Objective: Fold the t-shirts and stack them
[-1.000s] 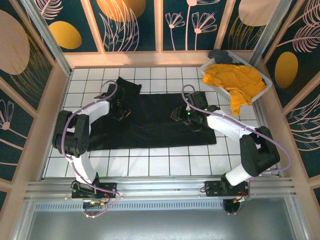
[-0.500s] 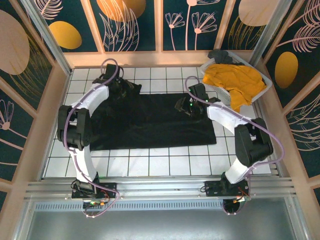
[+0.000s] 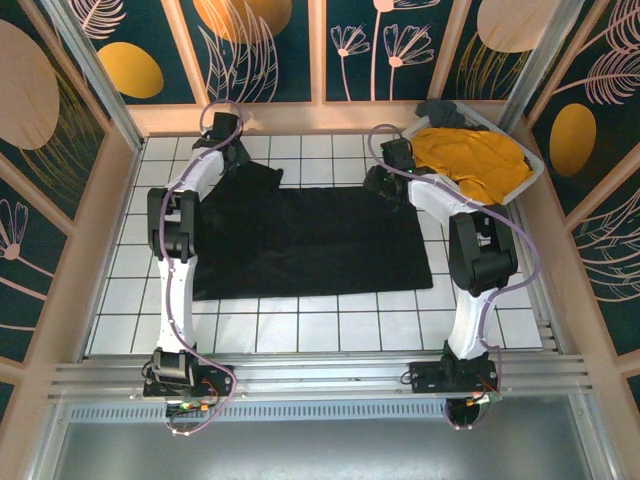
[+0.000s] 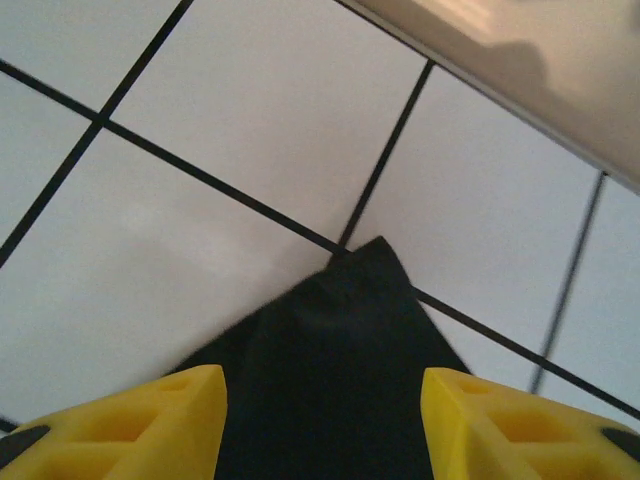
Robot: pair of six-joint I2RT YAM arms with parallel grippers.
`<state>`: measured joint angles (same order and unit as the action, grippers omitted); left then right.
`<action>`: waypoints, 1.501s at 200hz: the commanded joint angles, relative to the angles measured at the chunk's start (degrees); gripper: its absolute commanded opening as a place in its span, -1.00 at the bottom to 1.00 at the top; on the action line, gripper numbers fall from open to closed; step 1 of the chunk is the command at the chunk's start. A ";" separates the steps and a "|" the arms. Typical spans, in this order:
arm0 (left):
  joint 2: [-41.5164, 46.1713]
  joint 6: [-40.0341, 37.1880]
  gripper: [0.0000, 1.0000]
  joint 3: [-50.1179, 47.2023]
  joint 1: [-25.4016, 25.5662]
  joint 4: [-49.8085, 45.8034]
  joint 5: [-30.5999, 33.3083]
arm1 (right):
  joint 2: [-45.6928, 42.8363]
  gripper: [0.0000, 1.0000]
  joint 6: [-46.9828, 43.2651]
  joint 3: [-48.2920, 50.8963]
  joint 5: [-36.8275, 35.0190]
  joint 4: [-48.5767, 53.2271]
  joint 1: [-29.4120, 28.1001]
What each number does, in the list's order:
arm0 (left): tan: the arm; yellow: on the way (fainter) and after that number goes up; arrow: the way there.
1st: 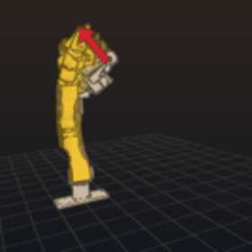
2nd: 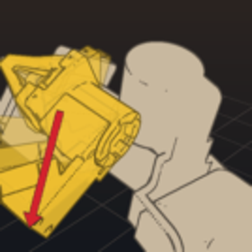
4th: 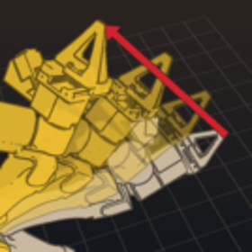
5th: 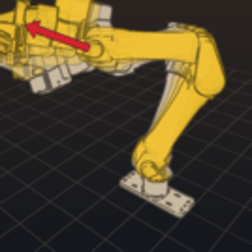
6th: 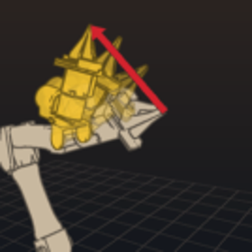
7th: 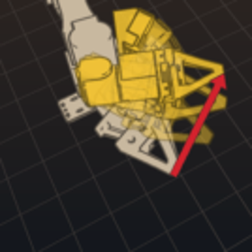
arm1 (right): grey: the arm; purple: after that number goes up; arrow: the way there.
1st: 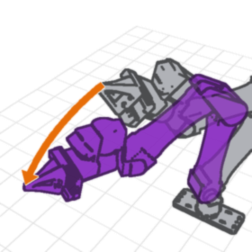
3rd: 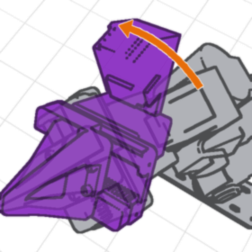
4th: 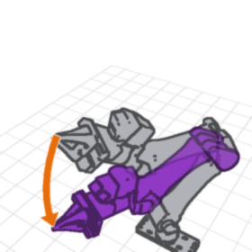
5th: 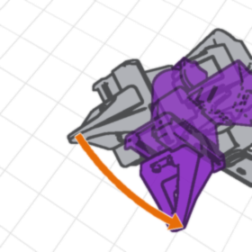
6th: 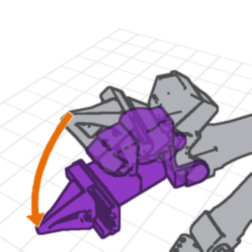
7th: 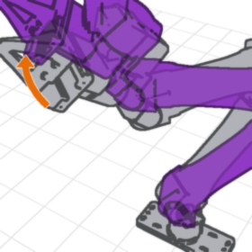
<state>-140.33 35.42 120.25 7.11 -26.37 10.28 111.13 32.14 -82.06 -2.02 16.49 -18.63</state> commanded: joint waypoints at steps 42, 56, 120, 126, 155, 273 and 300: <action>-8.17 -4.77 0.45 8.52 0.11 7.26 3.43 | 2.50 0.16 -2.42 -1.99 -2.03 1.03 1.88; -10.65 -4.55 0.43 12.21 0.09 5.76 3.88 | 3.02 0.16 -1.13 -1.71 -2.83 1.80 2.71; -13.50 -2.88 -0.31 11.31 0.80 4.40 -3.22 | 9.25 0.19 4.33 -7.83 -11.97 9.78 3.75; -13.22 -2.52 -0.54 10.88 0.86 4.10 -3.03 | 10.16 0.20 4.33 -8.80 -13.01 10.52 3.74; -10.18 -1.99 -1.00 7.36 0.86 3.26 -0.49 | 14.29 0.22 3.71 -13.56 -17.43 13.44 4.16; 3.11 -3.02 -1.00 -3.24 0.88 4.41 0.01 | 26.48 0.18 -2.00 -28.00 -17.92 18.27 5.67; 4.64 -3.33 -1.00 -3.52 0.80 3.33 -0.18 | 27.30 -0.01 -1.52 -27.66 -16.31 19.70 5.71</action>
<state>-139.04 32.58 117.64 7.84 -21.28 10.66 135.55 30.68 -109.60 -19.75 30.33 -13.54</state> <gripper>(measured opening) 0.055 0.523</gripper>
